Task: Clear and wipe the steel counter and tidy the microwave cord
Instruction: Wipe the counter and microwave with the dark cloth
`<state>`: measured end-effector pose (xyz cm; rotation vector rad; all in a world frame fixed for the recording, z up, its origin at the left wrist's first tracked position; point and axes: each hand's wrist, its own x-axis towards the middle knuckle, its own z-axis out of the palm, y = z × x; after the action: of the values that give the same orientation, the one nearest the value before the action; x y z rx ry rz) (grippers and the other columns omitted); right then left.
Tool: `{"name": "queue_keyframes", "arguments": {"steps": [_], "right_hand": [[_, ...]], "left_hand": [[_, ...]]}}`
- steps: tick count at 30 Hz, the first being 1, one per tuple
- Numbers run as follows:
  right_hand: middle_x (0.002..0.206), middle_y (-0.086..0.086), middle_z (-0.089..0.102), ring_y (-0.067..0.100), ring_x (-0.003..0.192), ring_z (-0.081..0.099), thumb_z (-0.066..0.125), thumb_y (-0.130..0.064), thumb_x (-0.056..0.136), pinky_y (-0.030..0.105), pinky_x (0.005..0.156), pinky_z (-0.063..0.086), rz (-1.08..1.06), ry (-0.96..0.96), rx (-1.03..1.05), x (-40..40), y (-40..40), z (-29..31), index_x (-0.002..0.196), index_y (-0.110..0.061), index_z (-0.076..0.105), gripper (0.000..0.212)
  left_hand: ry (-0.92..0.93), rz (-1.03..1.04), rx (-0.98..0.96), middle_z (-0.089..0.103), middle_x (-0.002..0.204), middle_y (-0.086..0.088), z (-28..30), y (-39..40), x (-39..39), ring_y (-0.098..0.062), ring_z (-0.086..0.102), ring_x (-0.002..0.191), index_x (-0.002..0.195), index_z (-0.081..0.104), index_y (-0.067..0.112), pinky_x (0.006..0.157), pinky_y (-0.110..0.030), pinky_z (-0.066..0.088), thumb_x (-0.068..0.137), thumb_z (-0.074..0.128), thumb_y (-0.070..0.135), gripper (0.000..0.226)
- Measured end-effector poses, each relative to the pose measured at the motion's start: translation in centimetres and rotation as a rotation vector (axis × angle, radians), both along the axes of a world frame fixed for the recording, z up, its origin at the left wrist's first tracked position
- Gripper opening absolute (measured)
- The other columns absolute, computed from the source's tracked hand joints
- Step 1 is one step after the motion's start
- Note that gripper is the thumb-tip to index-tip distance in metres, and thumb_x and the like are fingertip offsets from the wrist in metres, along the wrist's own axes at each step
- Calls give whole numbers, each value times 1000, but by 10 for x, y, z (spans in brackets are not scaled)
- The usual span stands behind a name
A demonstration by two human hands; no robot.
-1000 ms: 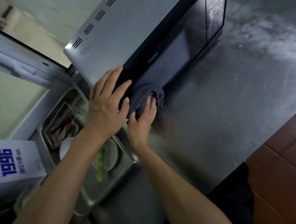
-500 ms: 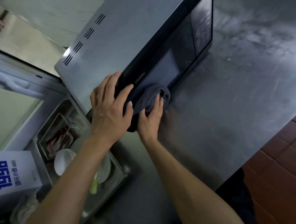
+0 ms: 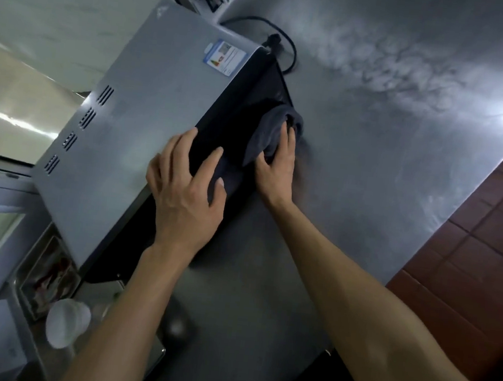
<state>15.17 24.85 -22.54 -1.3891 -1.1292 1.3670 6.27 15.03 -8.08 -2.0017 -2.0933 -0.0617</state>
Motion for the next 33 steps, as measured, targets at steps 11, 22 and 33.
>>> {"name": "queue_keyframes", "arguments": {"steps": [11, 22, 33], "right_hand": [[153, -1, 42, 10, 143, 34, 65, -25, 85, 17, 113, 29, 211, -98, 98, 45, -8, -9, 145, -22, 48, 62], [153, 14, 35, 40, 137, 33, 71, -29, 85, 50, 108, 39, 472, -649, 489, 89, -25, -19, 144, -21, 48, 64], [161, 9, 28, 34, 149, 19, 45, -43, 102, 52, 112, 30, 759, -990, 467, 133, -15, -40, 150, -21, 40, 54]], "left_hand": [[-30, 49, 135, 32, 158, -15, -19, -17, 15, -34, 27, 147, 131, 63, 19, 112, -62, 22, 90, 61, 16, 41], [-192, 94, 52, 37, 156, -12, -76, -61, 46, -33, 26, 147, 133, 61, 17, 116, -62, 19, 87, 62, 15, 47], [-501, 161, -249, 45, 149, -8, -150, -63, 61, -28, 43, 133, 140, 52, 14, 100, -48, 44, 92, 57, 22, 49]]}}
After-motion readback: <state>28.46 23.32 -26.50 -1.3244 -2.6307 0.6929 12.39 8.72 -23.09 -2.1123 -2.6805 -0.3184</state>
